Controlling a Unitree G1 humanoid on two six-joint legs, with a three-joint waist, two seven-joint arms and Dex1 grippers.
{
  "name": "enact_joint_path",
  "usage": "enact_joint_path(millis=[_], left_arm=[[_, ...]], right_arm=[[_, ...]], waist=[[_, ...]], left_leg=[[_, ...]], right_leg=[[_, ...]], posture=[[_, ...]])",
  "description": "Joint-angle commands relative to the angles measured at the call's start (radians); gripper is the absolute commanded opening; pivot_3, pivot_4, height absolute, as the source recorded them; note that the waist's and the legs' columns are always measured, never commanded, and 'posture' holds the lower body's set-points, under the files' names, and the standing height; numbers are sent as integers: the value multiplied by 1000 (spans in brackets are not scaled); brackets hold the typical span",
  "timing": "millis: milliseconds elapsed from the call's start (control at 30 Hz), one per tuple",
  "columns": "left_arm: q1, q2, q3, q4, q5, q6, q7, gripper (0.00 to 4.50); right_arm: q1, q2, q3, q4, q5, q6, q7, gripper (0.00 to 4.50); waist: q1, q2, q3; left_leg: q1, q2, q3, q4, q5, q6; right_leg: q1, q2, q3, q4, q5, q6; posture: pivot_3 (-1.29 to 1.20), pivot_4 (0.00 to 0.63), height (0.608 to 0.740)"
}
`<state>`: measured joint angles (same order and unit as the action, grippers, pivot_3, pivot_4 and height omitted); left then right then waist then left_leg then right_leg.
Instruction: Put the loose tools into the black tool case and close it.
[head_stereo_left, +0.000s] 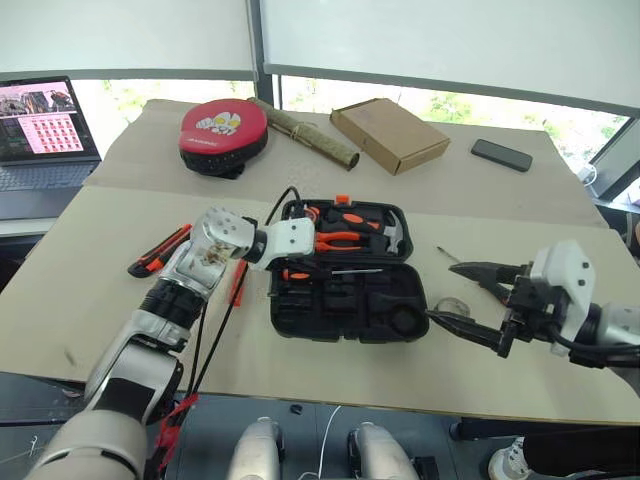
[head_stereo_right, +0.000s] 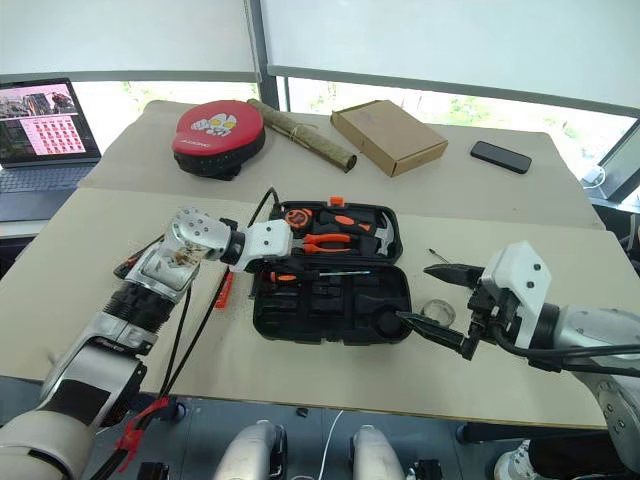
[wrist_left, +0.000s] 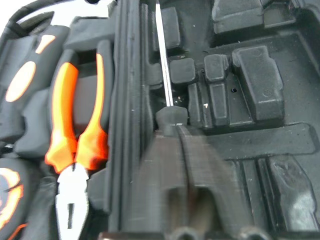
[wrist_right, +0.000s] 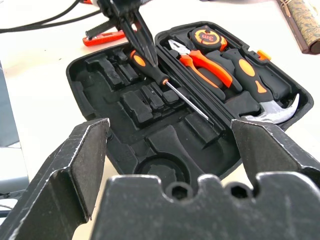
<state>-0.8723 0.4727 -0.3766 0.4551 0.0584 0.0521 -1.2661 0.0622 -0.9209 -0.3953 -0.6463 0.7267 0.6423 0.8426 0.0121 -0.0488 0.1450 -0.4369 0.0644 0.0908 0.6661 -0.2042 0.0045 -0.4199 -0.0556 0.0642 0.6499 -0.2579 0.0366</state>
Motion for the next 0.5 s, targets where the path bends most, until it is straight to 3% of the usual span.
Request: enact_joint_path(millis=[33,367,500], left_arm=[[-36,-20,-30,41,48,-24,19,46],[-42,-51,-77,170,135,-143,62,46],[-63,-61,-47,185,107,-130,46,46]], right_arm=[[-12,2,-9,-11,4,-7,-7,4500],[12,5,-31,-21,11,1,-20,4500],[30,7,-42,-33,12,0,-28,4500]], waist=[[0,0,0],[3,2,-1],[3,2,-1]], left_leg=[[0,0,0,0,0,0],[2,0,-2,3,0,0],[10,-1,-3,4,0,1]], right_leg=[[0,0,0,0,0,0],[4,0,0,1,0,0],[15,0,-2,-1,0,1]], posture=[[0,150,740],[0,150,740],[0,150,740]])
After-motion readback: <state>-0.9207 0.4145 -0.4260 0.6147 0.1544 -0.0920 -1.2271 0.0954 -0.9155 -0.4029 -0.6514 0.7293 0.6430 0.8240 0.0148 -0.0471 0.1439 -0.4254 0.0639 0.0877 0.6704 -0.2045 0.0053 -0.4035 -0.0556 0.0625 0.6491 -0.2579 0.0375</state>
